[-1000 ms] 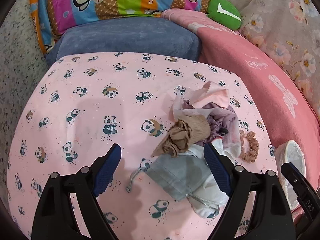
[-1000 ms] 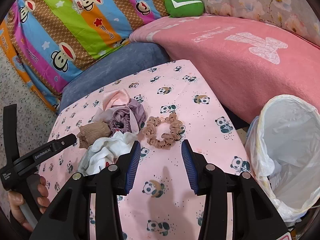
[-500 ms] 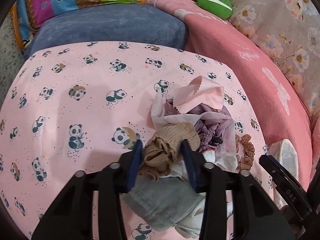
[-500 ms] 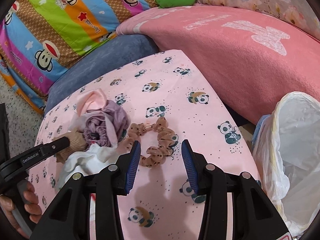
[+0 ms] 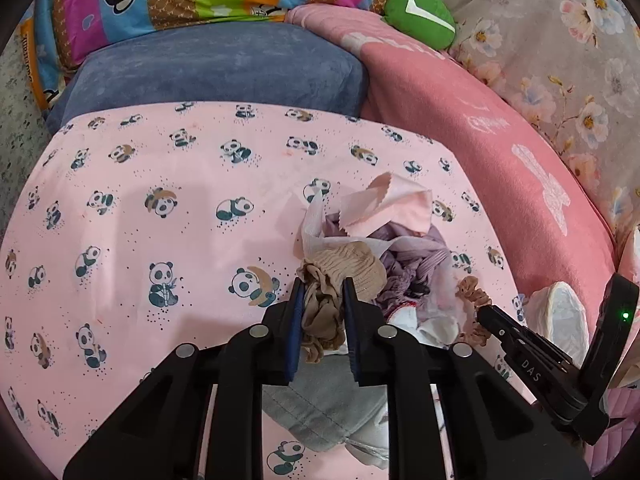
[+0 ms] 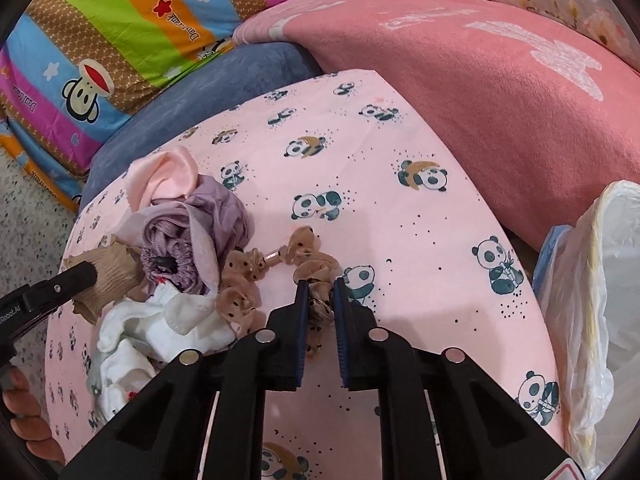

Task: Collect trash
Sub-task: 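Grasp the beige sock with the left tool while the right tool grasps the brown beaded scrunchie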

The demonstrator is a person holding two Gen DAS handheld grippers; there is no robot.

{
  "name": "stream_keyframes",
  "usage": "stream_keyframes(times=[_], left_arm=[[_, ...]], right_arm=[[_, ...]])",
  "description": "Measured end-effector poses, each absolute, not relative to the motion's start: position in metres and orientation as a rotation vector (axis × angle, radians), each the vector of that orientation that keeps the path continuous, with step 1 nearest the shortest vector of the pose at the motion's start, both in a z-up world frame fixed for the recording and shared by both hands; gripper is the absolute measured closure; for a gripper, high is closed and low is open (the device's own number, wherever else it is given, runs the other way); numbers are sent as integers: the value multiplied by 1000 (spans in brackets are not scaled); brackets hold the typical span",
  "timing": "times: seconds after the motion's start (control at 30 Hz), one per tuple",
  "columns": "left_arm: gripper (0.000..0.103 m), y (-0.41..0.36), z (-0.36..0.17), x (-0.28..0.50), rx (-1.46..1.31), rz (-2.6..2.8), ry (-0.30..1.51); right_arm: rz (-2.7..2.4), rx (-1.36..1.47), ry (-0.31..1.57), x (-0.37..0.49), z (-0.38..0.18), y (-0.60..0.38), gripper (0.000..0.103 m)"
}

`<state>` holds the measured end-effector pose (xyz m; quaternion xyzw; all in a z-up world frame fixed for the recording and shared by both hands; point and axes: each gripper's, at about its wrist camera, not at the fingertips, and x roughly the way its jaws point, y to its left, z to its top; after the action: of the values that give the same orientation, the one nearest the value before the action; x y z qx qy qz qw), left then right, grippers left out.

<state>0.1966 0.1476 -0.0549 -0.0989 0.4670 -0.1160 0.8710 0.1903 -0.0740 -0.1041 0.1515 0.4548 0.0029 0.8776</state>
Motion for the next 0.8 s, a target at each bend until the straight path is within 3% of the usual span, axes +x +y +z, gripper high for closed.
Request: stream_keyframes(times=[0.8], left_arm=[[86, 48, 80, 143, -111, -426, 686]], right_arm=[[24, 373, 509, 95, 89, -144, 92]])
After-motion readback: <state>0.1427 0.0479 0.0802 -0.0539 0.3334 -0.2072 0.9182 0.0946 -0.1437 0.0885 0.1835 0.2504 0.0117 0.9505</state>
